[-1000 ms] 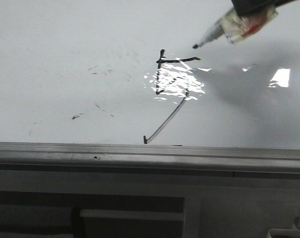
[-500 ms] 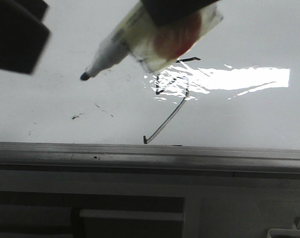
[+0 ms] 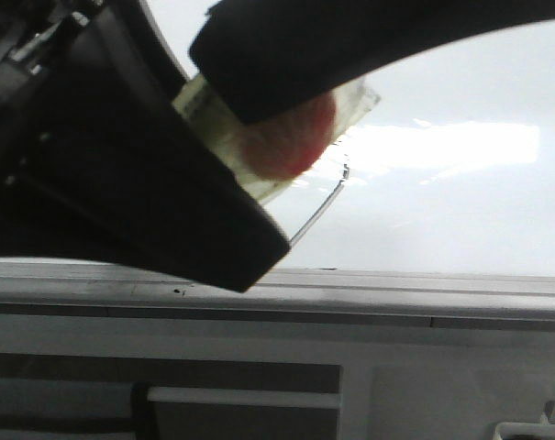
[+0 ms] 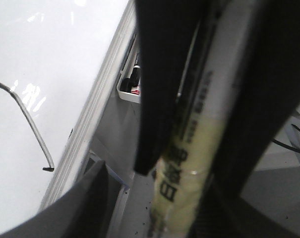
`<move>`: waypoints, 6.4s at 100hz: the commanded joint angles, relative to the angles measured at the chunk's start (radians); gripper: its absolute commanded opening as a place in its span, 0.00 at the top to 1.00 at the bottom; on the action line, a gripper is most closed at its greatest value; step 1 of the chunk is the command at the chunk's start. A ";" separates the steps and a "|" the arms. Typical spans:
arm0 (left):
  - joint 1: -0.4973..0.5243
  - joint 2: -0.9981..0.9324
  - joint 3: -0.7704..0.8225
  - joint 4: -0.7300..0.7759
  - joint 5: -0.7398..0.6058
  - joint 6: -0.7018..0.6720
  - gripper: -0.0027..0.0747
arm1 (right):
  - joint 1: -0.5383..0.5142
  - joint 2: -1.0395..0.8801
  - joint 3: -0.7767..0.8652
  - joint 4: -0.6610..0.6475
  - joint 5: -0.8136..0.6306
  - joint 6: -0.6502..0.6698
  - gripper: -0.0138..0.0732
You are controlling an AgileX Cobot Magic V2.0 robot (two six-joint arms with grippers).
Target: Write number 5 on whiteboard
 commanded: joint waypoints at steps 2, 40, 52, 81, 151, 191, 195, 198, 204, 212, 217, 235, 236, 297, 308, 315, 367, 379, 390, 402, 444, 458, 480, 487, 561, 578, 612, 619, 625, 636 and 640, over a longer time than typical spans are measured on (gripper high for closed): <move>-0.007 -0.017 -0.037 -0.020 -0.054 0.000 0.67 | 0.001 -0.010 -0.036 0.023 -0.022 -0.008 0.89; -0.007 -0.017 -0.037 -0.020 -0.054 0.000 0.99 | 0.001 -0.010 -0.036 0.023 -0.014 -0.008 0.71; -0.007 -0.017 -0.037 -0.020 -0.054 0.000 0.99 | 0.001 -0.016 -0.036 0.023 -0.045 -0.005 0.38; -0.007 -0.017 -0.026 -0.020 -0.112 -0.090 0.99 | -0.063 -0.132 -0.036 0.023 -0.143 -0.001 0.20; -0.007 0.191 0.108 -0.372 -0.816 -0.470 0.99 | -0.325 -0.290 0.052 0.023 -0.046 0.173 0.91; 0.090 0.199 0.108 -0.383 -0.781 -0.470 0.99 | -0.325 -0.290 0.060 0.027 -0.032 0.175 0.91; 0.103 0.199 0.108 -0.383 -0.758 -0.470 0.99 | -0.325 -0.290 0.060 0.027 -0.038 0.175 0.91; 0.111 0.200 0.108 -0.383 -0.741 -0.470 0.99 | -0.325 -0.290 0.060 0.027 -0.040 0.175 0.91; 0.123 0.205 0.108 -0.383 -0.707 -0.470 0.99 | -0.325 -0.290 0.060 0.027 -0.047 0.175 0.91; 0.125 0.214 0.108 -0.383 -0.691 -0.470 0.99 | -0.325 -0.290 0.060 0.027 -0.050 0.175 0.91; 0.125 0.216 0.108 -0.383 -0.689 -0.470 0.99 | -0.325 -0.290 0.060 0.027 -0.050 0.175 0.91; 0.125 0.219 0.108 -0.383 -0.689 -0.470 0.97 | -0.325 -0.290 0.060 0.034 -0.046 0.175 0.91; 0.125 0.219 0.108 -0.383 -0.689 -0.470 0.96 | -0.325 -0.290 0.060 0.034 -0.047 0.175 0.91; 0.125 0.219 0.108 -0.427 -0.689 -0.470 0.64 | -0.325 -0.290 0.060 0.062 -0.019 0.175 0.91; 0.125 0.219 0.108 -0.430 -0.692 -0.470 0.62 | -0.325 -0.290 0.060 0.062 -0.017 0.175 0.91; 0.125 0.219 0.108 -0.430 -0.694 -0.470 0.62 | -0.325 -0.290 0.060 0.062 -0.017 0.175 0.91; 0.125 0.219 0.108 -0.430 -0.699 -0.470 0.34 | -0.325 -0.290 0.060 0.062 0.002 0.175 0.91; 0.125 0.219 0.108 -0.430 -0.700 -0.470 0.30 | -0.325 -0.290 0.060 0.062 0.002 0.175 0.91; 0.125 0.185 0.101 -0.430 -0.697 -0.470 0.30 | -0.325 -0.292 0.060 0.062 -0.014 0.175 0.91; 0.121 0.062 0.092 -0.400 -0.614 -0.469 0.30 | -0.325 -0.338 0.060 0.040 -0.048 0.175 0.91; 0.121 -0.655 0.326 -0.001 -0.535 -0.469 0.99 | -0.327 -0.767 0.295 -0.211 -0.286 0.189 0.91; 0.121 -0.808 0.415 0.024 -0.551 -0.469 0.99 | -0.327 -0.901 0.415 -0.211 -0.318 0.189 0.91; 0.121 -0.881 0.463 0.024 -0.549 -0.469 0.99 | -0.327 -0.950 0.472 -0.211 -0.318 0.189 0.91; 0.121 -0.881 0.470 0.024 -0.549 -0.469 0.99 | -0.327 -0.950 0.479 -0.211 -0.315 0.189 0.91; 0.457 -1.038 0.779 0.266 -0.722 -0.542 0.99 | -0.327 -0.950 0.479 -0.211 -0.315 0.189 0.91; 0.644 -1.138 0.792 0.419 -0.458 -0.708 0.99 | -0.327 -0.950 0.479 -0.211 -0.315 0.189 0.91; 0.782 -1.175 0.794 0.426 -0.239 -0.769 0.99 | -0.327 -0.950 0.479 -0.211 -0.314 0.189 0.91; 0.782 -1.175 0.794 0.426 -0.239 -0.769 0.99 | -0.327 -0.950 0.479 -0.211 -0.314 0.189 0.91; 0.782 -1.175 0.794 0.426 -0.239 -0.769 0.99 | -0.327 -0.950 0.479 -0.211 -0.314 0.189 0.91; 0.782 -1.175 0.794 0.426 -0.239 -0.769 0.99 | -0.327 -0.950 0.479 -0.211 -0.314 0.189 0.91; 0.782 -1.175 0.794 0.426 -0.239 -0.769 0.99 | -0.327 -0.950 0.479 -0.211 -0.314 0.189 0.91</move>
